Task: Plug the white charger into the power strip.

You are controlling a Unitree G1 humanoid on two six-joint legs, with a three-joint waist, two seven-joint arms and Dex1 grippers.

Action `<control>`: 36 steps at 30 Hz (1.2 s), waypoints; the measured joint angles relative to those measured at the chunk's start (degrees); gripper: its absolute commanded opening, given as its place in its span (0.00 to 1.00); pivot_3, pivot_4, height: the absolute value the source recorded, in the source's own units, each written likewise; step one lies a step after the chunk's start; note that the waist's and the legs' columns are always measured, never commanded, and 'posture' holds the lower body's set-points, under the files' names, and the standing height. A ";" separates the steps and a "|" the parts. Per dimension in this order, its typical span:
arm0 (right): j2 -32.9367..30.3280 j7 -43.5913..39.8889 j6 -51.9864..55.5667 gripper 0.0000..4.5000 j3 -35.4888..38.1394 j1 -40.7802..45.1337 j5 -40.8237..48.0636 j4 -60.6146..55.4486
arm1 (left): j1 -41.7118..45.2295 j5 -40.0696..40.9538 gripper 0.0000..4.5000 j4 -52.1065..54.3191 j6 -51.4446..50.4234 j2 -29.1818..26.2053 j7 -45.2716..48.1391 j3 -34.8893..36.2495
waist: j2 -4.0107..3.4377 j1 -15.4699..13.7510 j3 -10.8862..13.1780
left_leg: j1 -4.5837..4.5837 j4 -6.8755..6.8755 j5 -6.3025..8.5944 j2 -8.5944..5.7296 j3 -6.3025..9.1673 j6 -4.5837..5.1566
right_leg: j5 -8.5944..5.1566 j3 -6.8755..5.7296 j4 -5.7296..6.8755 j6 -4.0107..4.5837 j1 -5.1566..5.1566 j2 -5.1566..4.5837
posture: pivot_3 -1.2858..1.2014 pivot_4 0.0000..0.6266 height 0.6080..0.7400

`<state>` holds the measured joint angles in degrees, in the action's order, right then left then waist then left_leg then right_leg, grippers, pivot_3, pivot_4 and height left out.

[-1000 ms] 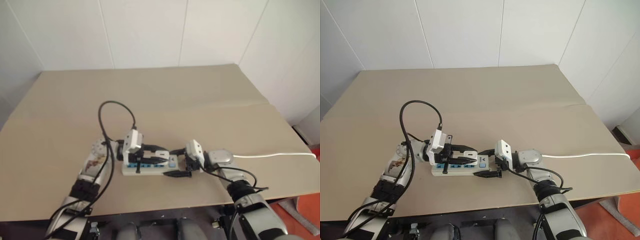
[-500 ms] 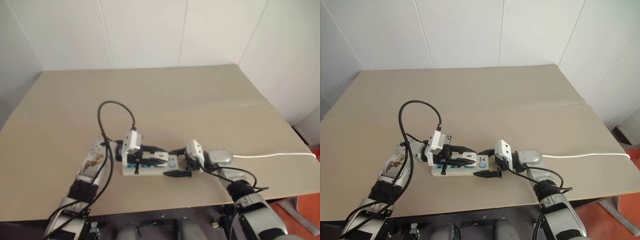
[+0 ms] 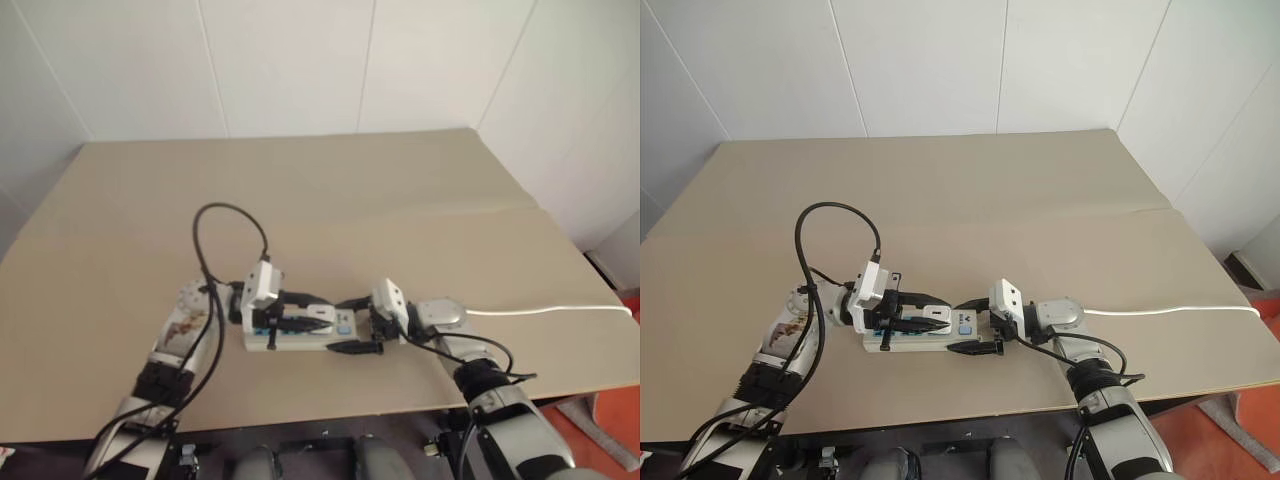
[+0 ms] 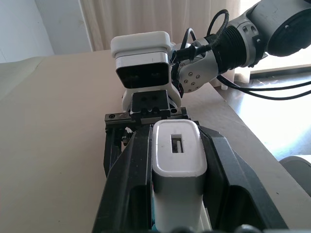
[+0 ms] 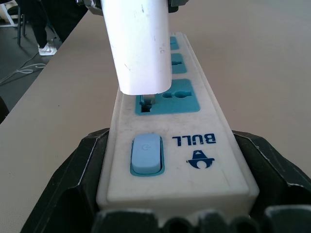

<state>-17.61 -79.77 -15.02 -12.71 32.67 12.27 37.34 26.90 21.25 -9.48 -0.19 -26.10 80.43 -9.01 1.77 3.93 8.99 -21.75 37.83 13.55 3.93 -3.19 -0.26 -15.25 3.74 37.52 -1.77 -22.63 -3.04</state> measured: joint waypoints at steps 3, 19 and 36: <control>0.09 -0.03 -0.01 0.76 -0.04 0.15 0.00 0.26 | 0.00 0.16 0.23 0.00 0.06 -0.26 0.26 -0.01 | 0.00 0.04 0.00 | 0.02 0.00 0.00 0.00 0.00 0.00 | 0.00 0.00 0.00 0.00 0.02 0.00 | 0.52 0.24 1.00; 0.11 -0.11 -0.26 0.76 -0.05 0.39 0.00 0.98 | -0.28 0.41 0.23 0.00 0.29 -0.72 0.09 0.01 | 0.00 0.00 0.00 | 0.23 -0.03 0.00 0.00 -0.01 0.00 | 0.00 0.00 -0.03 0.00 0.22 0.00 | 0.52 0.24 1.00; 0.13 -0.02 -0.50 0.76 -0.05 0.40 -0.01 1.08 | -0.28 -0.73 0.23 -0.51 1.20 0.36 0.32 -0.68 | 0.00 0.00 0.00 | 0.25 -0.06 0.00 0.01 -0.01 0.00 | 0.00 0.00 -0.10 0.00 0.25 0.00 | 0.52 0.24 1.00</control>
<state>-17.48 -79.79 -15.53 -12.77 33.07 12.26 38.41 26.62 20.52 -9.99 1.01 -25.74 80.74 -9.69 1.77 3.93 8.99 -21.51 37.76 13.55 3.94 -3.19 -0.26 -15.25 3.74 37.42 -1.77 -22.38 -3.04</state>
